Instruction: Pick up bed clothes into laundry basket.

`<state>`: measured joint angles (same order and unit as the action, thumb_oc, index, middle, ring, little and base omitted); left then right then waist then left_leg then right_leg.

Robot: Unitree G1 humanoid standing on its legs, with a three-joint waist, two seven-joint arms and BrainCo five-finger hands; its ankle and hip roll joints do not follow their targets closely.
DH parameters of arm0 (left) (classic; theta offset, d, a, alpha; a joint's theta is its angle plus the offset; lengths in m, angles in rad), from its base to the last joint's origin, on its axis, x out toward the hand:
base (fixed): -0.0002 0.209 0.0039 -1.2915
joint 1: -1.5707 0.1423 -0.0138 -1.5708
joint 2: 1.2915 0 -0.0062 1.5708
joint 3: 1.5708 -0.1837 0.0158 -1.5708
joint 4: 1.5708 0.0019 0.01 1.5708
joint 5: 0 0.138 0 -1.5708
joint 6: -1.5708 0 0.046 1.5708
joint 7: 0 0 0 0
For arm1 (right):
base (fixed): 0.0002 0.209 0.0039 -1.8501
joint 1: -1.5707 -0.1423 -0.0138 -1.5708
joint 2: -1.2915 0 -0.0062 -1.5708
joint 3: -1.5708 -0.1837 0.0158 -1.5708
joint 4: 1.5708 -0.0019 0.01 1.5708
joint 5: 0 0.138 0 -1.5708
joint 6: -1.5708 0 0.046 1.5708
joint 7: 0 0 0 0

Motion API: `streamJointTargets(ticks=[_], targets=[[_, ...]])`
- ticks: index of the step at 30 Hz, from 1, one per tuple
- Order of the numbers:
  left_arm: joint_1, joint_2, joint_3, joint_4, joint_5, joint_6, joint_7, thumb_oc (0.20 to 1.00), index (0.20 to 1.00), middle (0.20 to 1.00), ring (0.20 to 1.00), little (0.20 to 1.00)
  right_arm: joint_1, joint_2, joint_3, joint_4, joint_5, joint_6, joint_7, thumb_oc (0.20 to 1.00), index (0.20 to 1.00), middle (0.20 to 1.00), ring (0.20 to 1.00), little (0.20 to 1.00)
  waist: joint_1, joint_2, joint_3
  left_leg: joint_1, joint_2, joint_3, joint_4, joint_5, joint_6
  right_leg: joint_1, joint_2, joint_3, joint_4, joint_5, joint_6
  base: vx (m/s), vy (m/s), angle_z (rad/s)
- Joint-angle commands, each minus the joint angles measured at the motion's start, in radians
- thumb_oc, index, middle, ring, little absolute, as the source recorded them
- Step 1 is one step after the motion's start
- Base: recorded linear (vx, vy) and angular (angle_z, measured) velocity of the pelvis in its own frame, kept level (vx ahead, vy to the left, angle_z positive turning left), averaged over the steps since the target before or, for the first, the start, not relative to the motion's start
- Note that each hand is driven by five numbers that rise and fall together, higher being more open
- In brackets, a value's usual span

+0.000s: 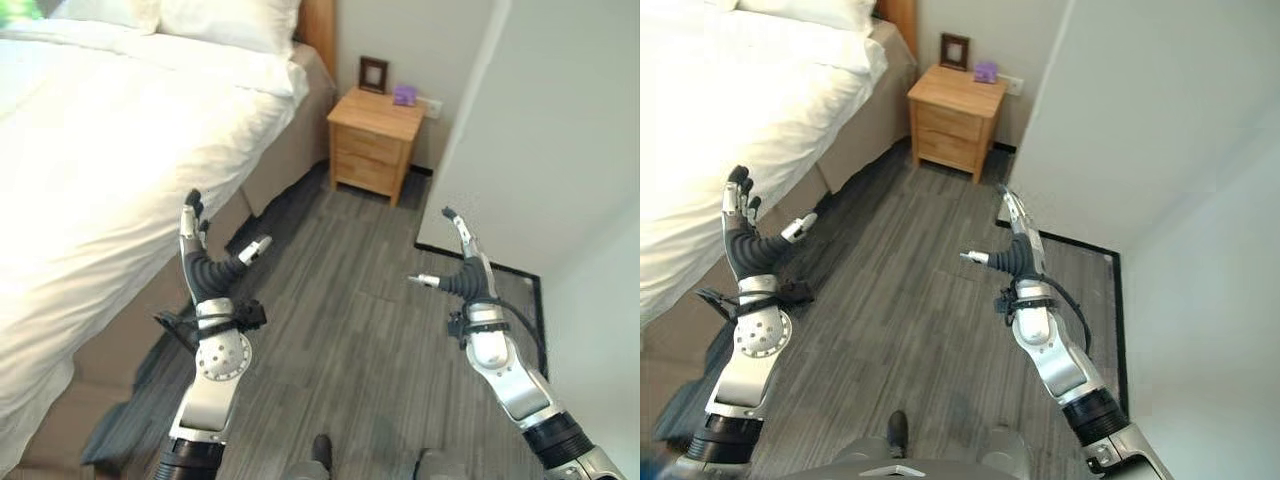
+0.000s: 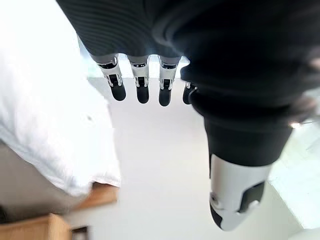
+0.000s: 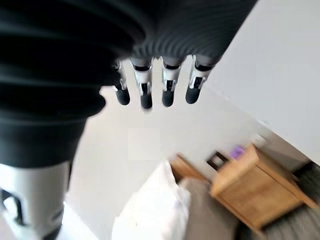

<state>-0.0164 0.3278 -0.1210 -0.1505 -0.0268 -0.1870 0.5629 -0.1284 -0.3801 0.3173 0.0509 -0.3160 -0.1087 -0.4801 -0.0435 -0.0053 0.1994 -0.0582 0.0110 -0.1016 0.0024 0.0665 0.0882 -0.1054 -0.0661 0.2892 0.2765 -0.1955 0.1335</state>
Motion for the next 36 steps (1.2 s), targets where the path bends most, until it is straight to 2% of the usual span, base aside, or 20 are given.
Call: streamJointTargets(ticks=[1,2,3,4,5,6,8,9,11,16,21,22,23,24,25,27,29,30,33,36], targets=[[0.048,0.053,0.044,-0.078,0.02,-0.037,-0.031,1.0,1.0,1.0,1.0,1.0,-0.047,-0.002,0.0,-0.062,-0.027,-0.019,-0.022,1.0,1.0,1.0,1.0,1.0,-0.024,-0.089,-0.01,0.072,-0.019,0.074,-0.09,-0.146,-0.089,-0.011,-0.02,-0.034,-0.109,0.116,-0.012,0.16,-0.097,1.99],[0.028,0.06,0.031,-0.078,-0.008,-0.058,-0.045,1.0,1.0,1.0,1.0,1.0,-0.092,-0.026,0.021,-0.074,-0.016,-0.028,-0.011,1.0,1.0,1.0,1.0,1.0,-0.043,-0.101,-0.006,0.05,-0.068,-0.044,-0.09,-0.124,-0.083,-0.064,0.108,0.14,-0.165,0.162,-0.037,0.17,-0.098,1.61],[0.026,0.06,0.033,-0.077,-0.01,-0.058,-0.045,1.0,1.0,1.0,1.0,1.0,-0.096,-0.026,0.023,-0.072,-0.014,-0.028,-0.011,1.0,1.0,1.0,1.0,1.0,-0.051,-0.097,-0.009,0.046,-0.066,-0.051,-0.09,-0.127,-0.083,-0.065,0.109,0.134,-0.168,0.163,-0.04,0.16,-0.138,1.73],[0.024,0.06,0.037,-0.078,-0.051,-0.086,-0.058,1.0,1.0,1.0,1.0,1.0,-0.123,-0.037,0.027,-0.097,0.041,-0.045,0.011,1.0,1.0,1.0,1.0,1.0,-0.042,-0.112,-0.012,0.036,-0.097,-0.098,-0.09,-0.113,-0.09,-0.055,0.133,0.153,-0.224,0.172,-0.053,0.1,-0.106,1.96],[0.016,0.06,0.046,-0.083,-0.065,-0.09,-0.069,1.0,1.0,1.0,1.0,1.0,-0.148,-0.04,0.039,-0.089,0.066,-0.045,0.032,1.0,1.0,1.0,1.0,1.0,-0.058,-0.122,-0.01,0.04,-0.108,-0.12,-0.09,-0.111,-0.091,-0.05,0.126,0.153,-0.236,0.201,-0.046,0.1,-0.206,1.91],[0.022,0.059,0.053,-0.098,-0.095,-0.108,-0.091,1.0,1.0,1.0,1.0,1.0,-0.171,-0.03,0.051,-0.089,0.146,-0.064,0.073,1.0,1.0,1.0,1.0,1.0,-0.063,-0.128,-0.02,0.037,-0.117,-0.128,-0.09,-0.113,-0.087,-0.028,0.134,0.19,-0.276,0.232,-0.042,0.1,-0.218,1.24],[0.029,0.053,0.054,-0.089,-0.13,-0.114,-0.116,1.0,1.0,1.0,1.0,1.0,-0.188,-0.028,0.058,-0.093,0.216,-0.069,0.115,1.0,1.0,1.0,1.0,1.0,-0.06,-0.132,-0.034,0.036,-0.114,-0.128,-0.09,-0.12,-0.085,-0.005,0.123,0.218,-0.304,0.248,-0.045,0.08,-0.121,0.19],[0.029,0.053,0.055,-0.089,-0.132,-0.115,-0.118,1.0,1.0,1.0,1.0,1.0,-0.187,-0.029,0.058,-0.094,0.219,-0.068,0.117,1.0,1.0,1.0,1.0,1.0,-0.06,-0.133,-0.034,0.037,-0.114,-0.127,-0.09,-0.121,-0.085,-0.003,0.121,0.219,-0.307,0.25,-0.045,0.1,-0.069,-0.14],[0.06,0.034,0.068,-0.087,-0.249,-0.129,-0.165,1.0,1.0,1.0,1.0,1.0,-0.186,-0.036,0.055,-0.131,0.27,-0.068,0.158,1.0,1.0,1.0,1.0,1.0,-0.045,-0.136,-0.044,0.046,-0.098,-0.139,-0.09,-0.122,-0.097,0.022,0.11,0.219,-0.309,0.242,-0.06,0.13,-0.158,-0.21],[0.073,0.018,0.062,-0.053,-0.284,-0.124,-0.185,1.0,1.0,1.0,1.0,1.0,-0.188,-0.017,0.07,-0.147,0.352,-0.086,0.202,1.0,1.0,1.0,1.0,1.0,-0.038,-0.135,-0.056,0.063,-0.072,-0.166,-0.09,-0.131,-0.108,0.047,0.107,0.191,-0.314,0.228,-0.074,0.13,-0.143,0.18],[0.078,0.0,0.074,-0.056,-0.324,-0.13,-0.188,1.0,1.0,1.0,1.0,1.0,-0.19,0.02,0.092,-0.137,0.449,-0.111,0.237,1.0,1.0,1.0,1.0,1.0,-0.016,-0.129,-0.044,0.073,-0.054,-0.197,-0.087,-0.132,-0.111,0.061,0.112,0.158,-0.335,0.221,-0.092,0.08,-0.088,0.23],[0.068,-0.006,0.074,-0.056,-0.326,-0.128,-0.177,1.0,1.0,1.0,1.0,1.0,-0.186,0.019,0.089,-0.137,0.447,-0.116,0.231,1.0,1.0,1.0,1.0,1.0,-0.006,-0.132,-0.027,0.05,-0.049,-0.166,-0.066,-0.127,-0.116,0.062,0.106,0.143,-0.334,0.21,-0.099,-0.02,-0.087,0.1],[0.057,-0.015,0.069,-0.051,-0.324,-0.116,-0.174,1.0,1.0,1.0,1.0,1.0,-0.176,0.018,0.087,-0.131,0.451,-0.122,0.243,1.0,1.0,1.0,1.0,1.0,-0.009,-0.137,0.004,-0.002,-0.04,-0.093,0.014,-0.153,-0.128,0.062,0.08,0.095,-0.323,0.19,-0.1,-0.12,-0.086,0.33],[0.046,-0.018,0.056,-0.042,-0.318,-0.109,-0.175,1.0,1.0,1.0,1.0,1.0,-0.161,0.023,0.097,-0.12,0.455,-0.133,0.24,1.0,1.0,1.0,1.0,1.0,-0.014,-0.142,0.026,-0.032,-0.012,0.022,0.096,-0.188,-0.125,0.056,0.049,0.023,-0.315,0.182,-0.098,-0.2,-0.105,0.81],[0.046,-0.017,0.042,-0.031,-0.322,-0.107,-0.18,1.0,1.0,1.0,1.0,1.0,-0.159,0.031,0.11,-0.105,0.46,-0.131,0.229,1.0,1.0,1.0,1.0,1.0,-0.008,-0.151,0.047,-0.046,0.007,0.094,0.175,-0.22,-0.123,0.06,0.017,-0.045,-0.318,0.186,-0.095,-0.23,-0.114,1.48],[0.04,-0.01,0.036,-0.031,-0.306,-0.09,-0.174,1.0,1.0,1.0,1.0,1.0,-0.155,0.041,0.108,-0.113,0.461,-0.145,0.217,1.0,1.0,1.0,1.0,1.0,-0.007,-0.152,0.063,-0.094,0.027,0.133,0.245,-0.207,-0.143,0.06,-0.025,-0.13,-0.326,0.199,-0.093,-0.17,-0.058,2.26],[0.048,-0.003,0.026,-0.01,-0.275,-0.07,-0.196,1.0,1.0,1.0,1.0,1.0,-0.145,0.056,0.115,-0.109,0.464,-0.145,0.238,1.0,1.0,1.0,1.0,1.0,-0.013,-0.127,0.046,-0.026,0.06,0.172,0.142,-0.207,-0.144,0.076,-0.037,-0.184,-0.326,0.201,-0.079,0.02,0.037,1.97],[0.059,0.004,0.029,-0.001,-0.258,-0.058,-0.206,1.0,1.0,1.0,1.0,1.0,-0.129,0.065,0.118,-0.099,0.471,-0.141,0.254,1.0,1.0,1.0,1.0,1.0,-0.016,-0.103,0.03,0.021,0.06,0.166,0.057,-0.188,-0.141,0.089,-0.043,-0.21,-0.326,0.197,-0.068,0.08,0.051,1.24],[0.068,0.009,0.039,-0.011,-0.269,-0.068,-0.217,1.0,1.0,1.0,1.0,1.0,-0.096,0.09,0.1,-0.075,0.517,-0.143,0.261,1.0,1.0,1.0,1.0,1.0,-0.019,-0.084,0.009,0.077,0.051,0.158,-0.046,-0.154,-0.136,0.096,-0.052,-0.247,-0.324,0.185,-0.061,0.06,0.104,0.56],[0.084,0.008,0.045,-0.012,-0.271,-0.067,-0.228,1.0,1.0,1.0,1.0,1.0,-0.073,0.105,0.091,-0.06,0.545,-0.139,0.278,1.0,1.0,1.0,1.0,1.0,-0.013,-0.081,-0.006,0.099,0.051,0.162,-0.079,-0.145,-0.134,0.105,-0.054,-0.255,-0.327,0.179,-0.06,0.06,0.05,0.36]])
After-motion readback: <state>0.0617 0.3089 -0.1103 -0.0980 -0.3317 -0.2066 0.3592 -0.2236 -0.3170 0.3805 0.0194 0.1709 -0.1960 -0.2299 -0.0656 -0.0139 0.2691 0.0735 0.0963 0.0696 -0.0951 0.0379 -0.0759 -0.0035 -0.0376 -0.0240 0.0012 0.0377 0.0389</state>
